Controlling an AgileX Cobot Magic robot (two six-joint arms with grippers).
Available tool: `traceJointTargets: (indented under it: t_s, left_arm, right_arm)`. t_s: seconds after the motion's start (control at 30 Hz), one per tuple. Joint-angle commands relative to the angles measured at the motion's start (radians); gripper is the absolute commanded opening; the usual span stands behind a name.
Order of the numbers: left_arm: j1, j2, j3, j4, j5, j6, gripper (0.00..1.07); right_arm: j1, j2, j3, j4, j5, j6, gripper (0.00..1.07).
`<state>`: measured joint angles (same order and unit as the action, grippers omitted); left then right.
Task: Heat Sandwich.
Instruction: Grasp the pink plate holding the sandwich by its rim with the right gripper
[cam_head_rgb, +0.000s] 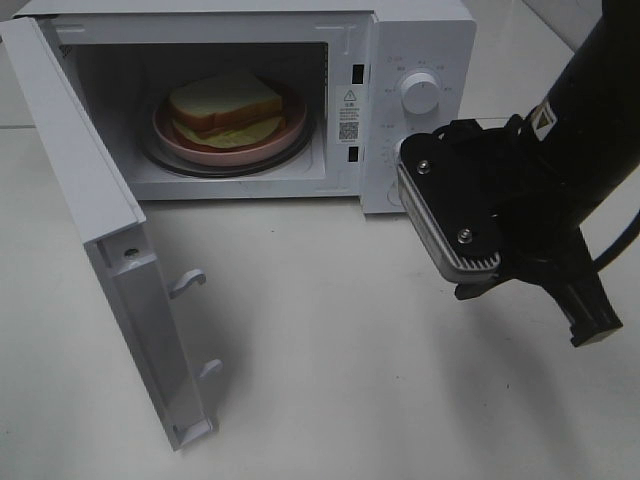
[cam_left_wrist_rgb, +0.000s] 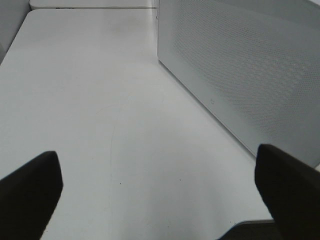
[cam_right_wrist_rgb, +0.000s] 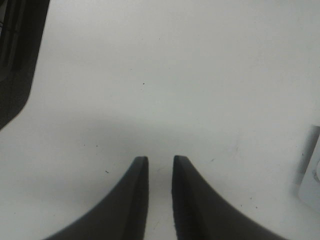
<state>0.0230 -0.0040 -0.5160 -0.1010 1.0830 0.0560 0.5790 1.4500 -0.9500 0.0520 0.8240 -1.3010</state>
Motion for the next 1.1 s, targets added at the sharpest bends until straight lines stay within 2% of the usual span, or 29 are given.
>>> traceJointTargets:
  t_s: [0.03,0.07,0.1,0.13,0.17,0.23,0.27,0.33,0.37,0.8,1.1]
  left_arm:
    - [-0.001,-0.017,0.001,-0.003,-0.009,-0.002,0.98]
    - [-0.001,-0.017,0.001,-0.003,-0.009,-0.002,0.98]
    - [-0.001,-0.017,0.001,-0.003,-0.009,-0.002,0.98]
    - [-0.001,-0.017,0.001,-0.003,-0.009,-0.002,0.98]
    - [-0.001,-0.017,0.001,-0.003,-0.009,-0.002,0.98]
    - [-0.001,-0.017,0.001,-0.003,-0.009,-0.002,0.98]
    - [-0.001,-0.017,0.001,-0.003,-0.009,-0.002,0.98]
    - [-0.001,-0.017,0.001,-0.003,-0.009,-0.002,0.98]
    - [-0.001,-0.017,0.001,-0.003,-0.009,-0.002,0.98]
    - [-0.001,-0.017,0.001,-0.003,-0.009,-0.002,0.98]
    - [-0.001,-0.017,0.001,-0.003,-0.009,-0.002,0.98]
  right_arm:
    - [-0.006,-0.007,-0.006,-0.008,-0.004,-0.006,0.3]
    - [-0.006,-0.007,-0.006,-0.008,-0.011,-0.001,0.36]
    - [-0.006,-0.007,-0.006,-0.008,-0.011,-0.001,0.36]
    - [-0.006,-0.007,-0.006,-0.008,-0.02,0.011,0.43]
    - [-0.006,-0.007,-0.006,-0.008,-0.032,0.04,0.58]
    - [-0.006,-0.007,-0.006,-0.009,-0.041,0.07,0.71]
    - [-0.006,-0.007,-0.006,-0.009,-0.041,0.07,0.71]
    - [-0.006,-0.007,-0.006,-0.023,-0.067,0.129,0.86]
    - [-0.006,-0.007,-0.006,-0.027,-0.072,0.144,0.89]
    - [-0.003,-0.004,-0.01,-0.137,-0.179,0.143,0.88]
    - [-0.003,0.085,-0.089,-0.155,-0.203,0.108,0.86]
